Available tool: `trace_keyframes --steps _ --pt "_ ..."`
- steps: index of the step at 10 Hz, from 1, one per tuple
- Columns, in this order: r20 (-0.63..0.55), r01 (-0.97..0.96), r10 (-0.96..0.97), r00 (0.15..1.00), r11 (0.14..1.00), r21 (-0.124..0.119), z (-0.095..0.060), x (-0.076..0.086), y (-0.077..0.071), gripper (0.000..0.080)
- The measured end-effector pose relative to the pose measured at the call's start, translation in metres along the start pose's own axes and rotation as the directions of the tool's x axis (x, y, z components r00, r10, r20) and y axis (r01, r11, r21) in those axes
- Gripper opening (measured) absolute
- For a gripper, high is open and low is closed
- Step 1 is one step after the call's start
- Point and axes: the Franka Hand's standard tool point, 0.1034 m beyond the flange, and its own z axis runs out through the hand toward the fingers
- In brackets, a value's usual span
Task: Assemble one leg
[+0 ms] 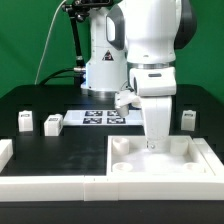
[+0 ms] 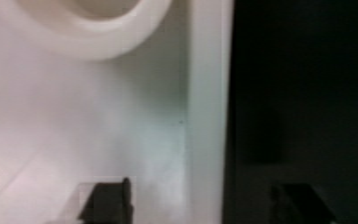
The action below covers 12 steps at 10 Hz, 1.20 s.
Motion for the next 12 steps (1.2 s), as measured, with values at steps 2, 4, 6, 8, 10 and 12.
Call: trace_keyframes --steps 2,4,6,8,10,12 --pt "0.000 -0.001 0.001 1.000 1.000 0.000 0.000 0.000 0.000 0.0621" --pt "0.000 -0.001 0.001 1.000 1.000 0.000 0.000 -0.001 0.000 0.0645" --pt "0.000 -0.001 0.001 1.000 1.000 0.000 0.000 -0.001 0.000 0.0648" --pt "0.002 -0.012 0.012 1.000 1.000 -0.002 -0.003 0.000 -0.002 0.0649" --pt "0.011 -0.071 0.071 0.997 0.997 -0.018 -0.026 0.004 -0.017 0.0649" --pt "0.016 -0.131 0.132 0.991 0.991 -0.030 -0.041 0.006 -0.033 0.0649"
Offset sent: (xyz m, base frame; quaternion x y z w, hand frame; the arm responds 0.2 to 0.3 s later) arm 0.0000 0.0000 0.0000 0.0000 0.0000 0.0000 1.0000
